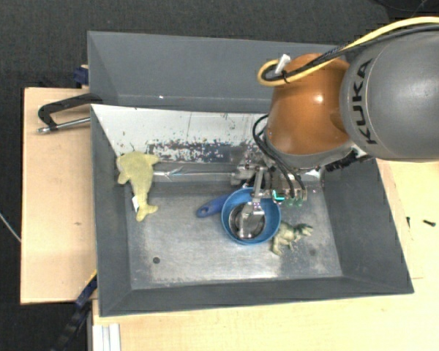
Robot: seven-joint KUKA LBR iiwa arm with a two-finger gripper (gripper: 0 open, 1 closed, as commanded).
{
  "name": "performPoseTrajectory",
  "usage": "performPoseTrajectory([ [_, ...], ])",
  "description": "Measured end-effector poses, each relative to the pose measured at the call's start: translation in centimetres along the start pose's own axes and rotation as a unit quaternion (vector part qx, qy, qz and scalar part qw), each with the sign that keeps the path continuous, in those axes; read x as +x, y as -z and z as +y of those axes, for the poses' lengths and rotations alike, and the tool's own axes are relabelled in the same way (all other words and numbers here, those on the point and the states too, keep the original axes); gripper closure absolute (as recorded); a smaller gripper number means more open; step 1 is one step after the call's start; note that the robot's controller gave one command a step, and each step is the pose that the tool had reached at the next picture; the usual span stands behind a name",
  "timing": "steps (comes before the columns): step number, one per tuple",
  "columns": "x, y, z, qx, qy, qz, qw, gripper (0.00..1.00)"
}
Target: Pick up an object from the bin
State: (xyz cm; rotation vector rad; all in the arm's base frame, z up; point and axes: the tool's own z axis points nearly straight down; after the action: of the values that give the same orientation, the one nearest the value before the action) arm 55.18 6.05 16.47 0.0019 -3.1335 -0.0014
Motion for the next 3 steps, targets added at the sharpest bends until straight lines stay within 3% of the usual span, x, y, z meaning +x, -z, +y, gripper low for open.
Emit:
performPoseTrajectory([
  [1,-3.1,-7.9,-2.1,0.001,0.205,-0.0029,0.9788,0.00],
  [2,-3.1,-7.7,-2.1,0.002,0.205,-0.0021,0.9788,1.00],
  [3,-4.0,3.4,-1.5,0.001,0.185,-0.0114,0.9827,1.00],
])
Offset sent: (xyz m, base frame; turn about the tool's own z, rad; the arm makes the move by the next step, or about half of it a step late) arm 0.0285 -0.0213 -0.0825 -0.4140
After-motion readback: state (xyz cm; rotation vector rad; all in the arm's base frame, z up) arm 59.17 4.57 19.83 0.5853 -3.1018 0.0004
